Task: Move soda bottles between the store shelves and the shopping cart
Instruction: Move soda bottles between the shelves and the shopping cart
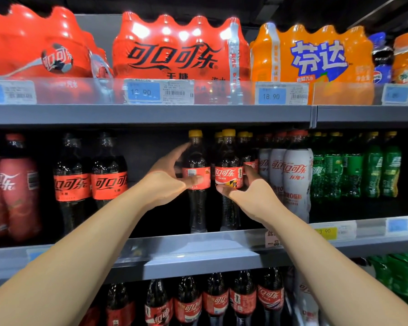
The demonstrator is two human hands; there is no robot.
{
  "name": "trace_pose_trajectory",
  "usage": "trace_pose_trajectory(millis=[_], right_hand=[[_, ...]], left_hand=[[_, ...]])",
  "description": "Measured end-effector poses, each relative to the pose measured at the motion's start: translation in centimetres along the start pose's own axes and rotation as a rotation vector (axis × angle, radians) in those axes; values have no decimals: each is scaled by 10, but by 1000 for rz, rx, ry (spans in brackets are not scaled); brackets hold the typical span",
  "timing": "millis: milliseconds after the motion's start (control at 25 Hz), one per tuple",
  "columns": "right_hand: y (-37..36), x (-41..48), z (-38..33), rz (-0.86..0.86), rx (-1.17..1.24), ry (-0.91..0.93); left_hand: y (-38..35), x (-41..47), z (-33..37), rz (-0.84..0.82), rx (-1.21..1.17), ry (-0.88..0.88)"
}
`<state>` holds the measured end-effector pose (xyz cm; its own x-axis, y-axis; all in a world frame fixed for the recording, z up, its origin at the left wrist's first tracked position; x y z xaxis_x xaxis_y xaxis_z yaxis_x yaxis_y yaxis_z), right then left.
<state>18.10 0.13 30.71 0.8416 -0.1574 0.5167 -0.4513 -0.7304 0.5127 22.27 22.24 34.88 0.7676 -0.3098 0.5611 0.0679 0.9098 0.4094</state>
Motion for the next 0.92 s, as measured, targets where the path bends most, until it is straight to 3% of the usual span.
trace_pose_trajectory(millis=[320,480,680,800,920], right_hand=[[7,-5,8,-67,-270,4],[-1,-4,6,-13,-296,11],[1,-3,9,-62,-263,9],[5,1,12,-102,-302,-1],[-1,2,11,-58,-304,-18]], left_hand=[[-11,-6,-13,76,-2,39],[-12,-5,-21,2,-81,120],[-14,-9,-22,141,91,162],[-15,-10,-29,91,-16,220],[-23,-12,-30,92,54,226]])
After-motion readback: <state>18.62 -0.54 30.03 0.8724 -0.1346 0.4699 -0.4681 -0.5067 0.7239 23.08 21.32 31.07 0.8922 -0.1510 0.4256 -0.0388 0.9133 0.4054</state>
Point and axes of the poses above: each hand's wrist, its own x-axis towards the middle knuckle, its own y-axis out of the back of the hand, z = x × y, the point moved 1 cm from there along x, towards the middle knuckle, and after that the axes turned 11 degrees about -x, right-handed, at the moved point
